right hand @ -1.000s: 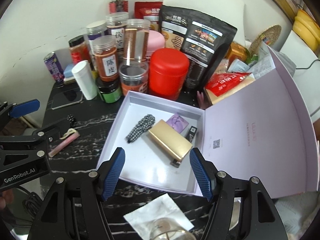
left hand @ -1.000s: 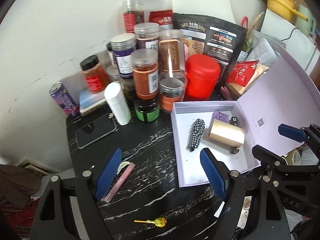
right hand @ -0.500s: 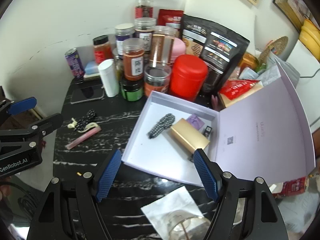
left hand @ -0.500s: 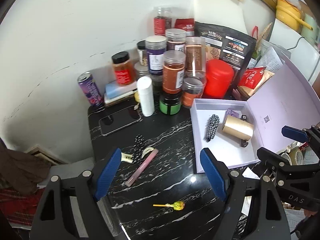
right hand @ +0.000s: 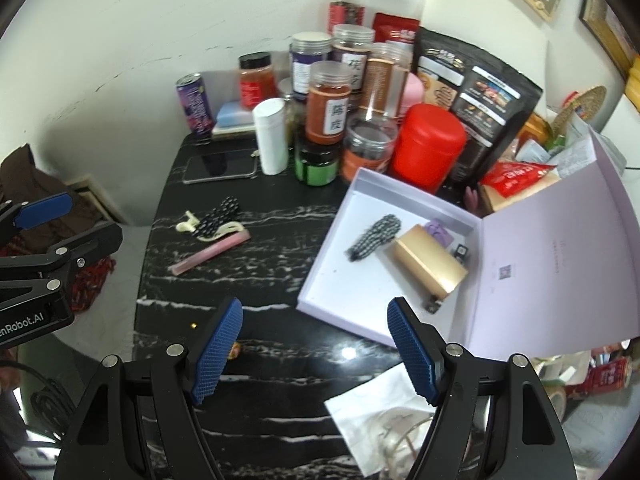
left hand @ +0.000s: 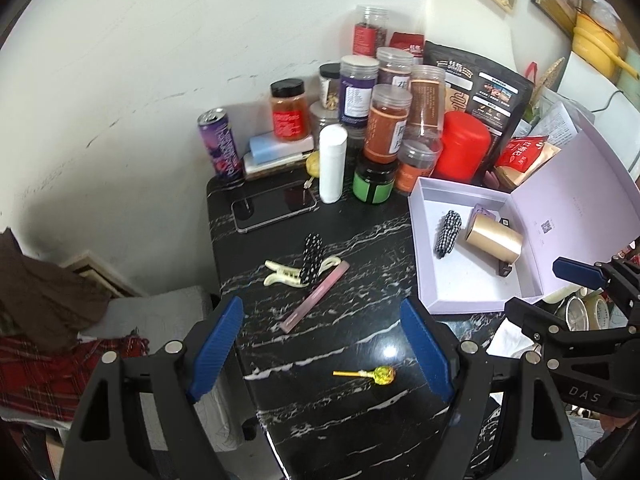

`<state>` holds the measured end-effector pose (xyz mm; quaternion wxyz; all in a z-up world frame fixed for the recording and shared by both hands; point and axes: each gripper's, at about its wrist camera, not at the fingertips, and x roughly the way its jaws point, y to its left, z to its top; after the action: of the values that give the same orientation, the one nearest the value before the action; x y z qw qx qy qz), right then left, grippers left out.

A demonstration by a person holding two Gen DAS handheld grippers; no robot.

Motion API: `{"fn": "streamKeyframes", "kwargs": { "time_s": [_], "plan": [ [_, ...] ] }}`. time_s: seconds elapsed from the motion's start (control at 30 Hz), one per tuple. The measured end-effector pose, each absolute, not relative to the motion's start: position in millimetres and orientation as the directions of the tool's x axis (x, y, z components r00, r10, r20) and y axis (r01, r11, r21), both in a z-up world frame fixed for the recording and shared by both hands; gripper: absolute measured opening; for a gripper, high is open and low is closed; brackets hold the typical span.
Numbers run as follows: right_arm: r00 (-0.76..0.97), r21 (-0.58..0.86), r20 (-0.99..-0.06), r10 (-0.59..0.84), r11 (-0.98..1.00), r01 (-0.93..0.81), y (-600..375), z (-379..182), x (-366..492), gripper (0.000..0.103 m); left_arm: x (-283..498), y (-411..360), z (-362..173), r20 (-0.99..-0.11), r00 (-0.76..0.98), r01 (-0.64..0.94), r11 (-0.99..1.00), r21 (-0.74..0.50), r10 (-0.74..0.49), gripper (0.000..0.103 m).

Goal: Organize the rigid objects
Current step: 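Move both tools back from the gift box toward the table items, then lower the left tool onto the yellow lollipop and grasp it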

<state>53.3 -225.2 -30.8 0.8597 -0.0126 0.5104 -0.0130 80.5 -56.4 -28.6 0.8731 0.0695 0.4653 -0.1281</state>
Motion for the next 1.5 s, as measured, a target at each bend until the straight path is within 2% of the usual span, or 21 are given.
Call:
{"fn": "streamKeyframes", "kwargs": {
  "time_s": [0.4,0.97,1.5],
  "plan": [
    [0.446,0.005,-0.895,0.011,1.000,-0.013,-212.0,-66.8,38.1,0.076,63.6,-40.3,-75.5,-0.860,0.476,0.247,0.966,-0.072,-0.186,0.081],
    [0.404,0.040,-0.914,0.037,0.999,-0.003,-228.0,-117.6,33.2,0.076,60.9,-67.6,-154.3,-0.894,0.351,0.302,0.937,-0.174,-0.279,0.081],
    [0.335,0.082,-0.940,0.070,0.996,0.021,-241.3,-172.5,43.2,0.076,70.2,-79.4,-221.7,-0.915,0.223,0.268,0.923,-0.275,-0.337,0.081]
  ]
}}
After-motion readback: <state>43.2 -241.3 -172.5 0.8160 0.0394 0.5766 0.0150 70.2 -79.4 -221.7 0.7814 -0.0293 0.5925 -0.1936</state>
